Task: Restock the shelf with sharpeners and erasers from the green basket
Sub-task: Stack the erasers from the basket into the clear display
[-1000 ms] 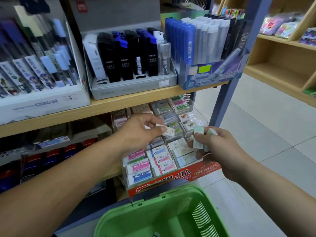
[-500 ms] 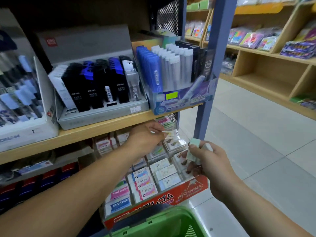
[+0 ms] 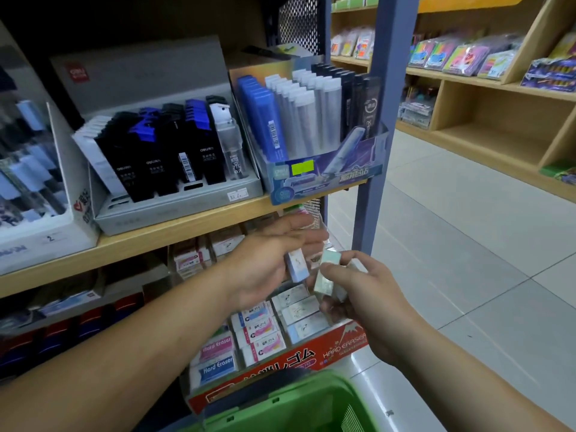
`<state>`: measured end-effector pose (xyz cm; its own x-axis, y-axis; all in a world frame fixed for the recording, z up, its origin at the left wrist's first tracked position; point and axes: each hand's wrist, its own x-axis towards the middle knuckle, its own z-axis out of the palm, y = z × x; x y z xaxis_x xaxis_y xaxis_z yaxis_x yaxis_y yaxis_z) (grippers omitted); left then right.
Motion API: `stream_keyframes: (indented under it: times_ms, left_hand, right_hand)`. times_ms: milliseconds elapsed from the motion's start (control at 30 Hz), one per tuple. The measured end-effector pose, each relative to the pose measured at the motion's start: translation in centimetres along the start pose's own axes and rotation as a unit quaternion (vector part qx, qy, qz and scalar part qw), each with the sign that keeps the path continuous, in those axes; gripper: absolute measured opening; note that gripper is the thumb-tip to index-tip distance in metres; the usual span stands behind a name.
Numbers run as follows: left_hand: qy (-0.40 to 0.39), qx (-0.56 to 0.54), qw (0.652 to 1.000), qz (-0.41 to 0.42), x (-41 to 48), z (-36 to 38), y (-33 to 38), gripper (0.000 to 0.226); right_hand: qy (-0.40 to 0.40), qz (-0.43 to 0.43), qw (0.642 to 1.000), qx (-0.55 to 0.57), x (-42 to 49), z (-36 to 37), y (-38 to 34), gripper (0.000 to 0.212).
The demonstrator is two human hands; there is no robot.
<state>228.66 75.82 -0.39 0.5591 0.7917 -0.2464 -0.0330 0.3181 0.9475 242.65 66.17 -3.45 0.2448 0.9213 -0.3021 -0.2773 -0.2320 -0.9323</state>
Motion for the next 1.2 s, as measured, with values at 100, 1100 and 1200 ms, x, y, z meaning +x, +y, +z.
stream_keyframes:
  times_ms: [100, 1100, 1200]
  left_hand:
    - [-0.033, -0.031, 0.999, 0.01, -0.6, -0.8, -0.4, 0.044]
    - [0.099, 0.584, 0.79, 0.161, -2.4, -3.8, -5.2, 0.009]
    - [0.082, 0.603, 0.776, 0.167, -2.1, -4.0, -5.5, 0.012]
  right_hand:
    - [-0.021, 0.008, 1.0, -0.008, -0.1, 0.4, 0.3, 0.022]
    - [-0.044, 0.044, 0.996, 0.067, -0.7, -0.9, 0.2, 0.037]
    - [-0.047, 0.047, 0.996, 0.062, -0.7, -1.0, 0.4, 0.037]
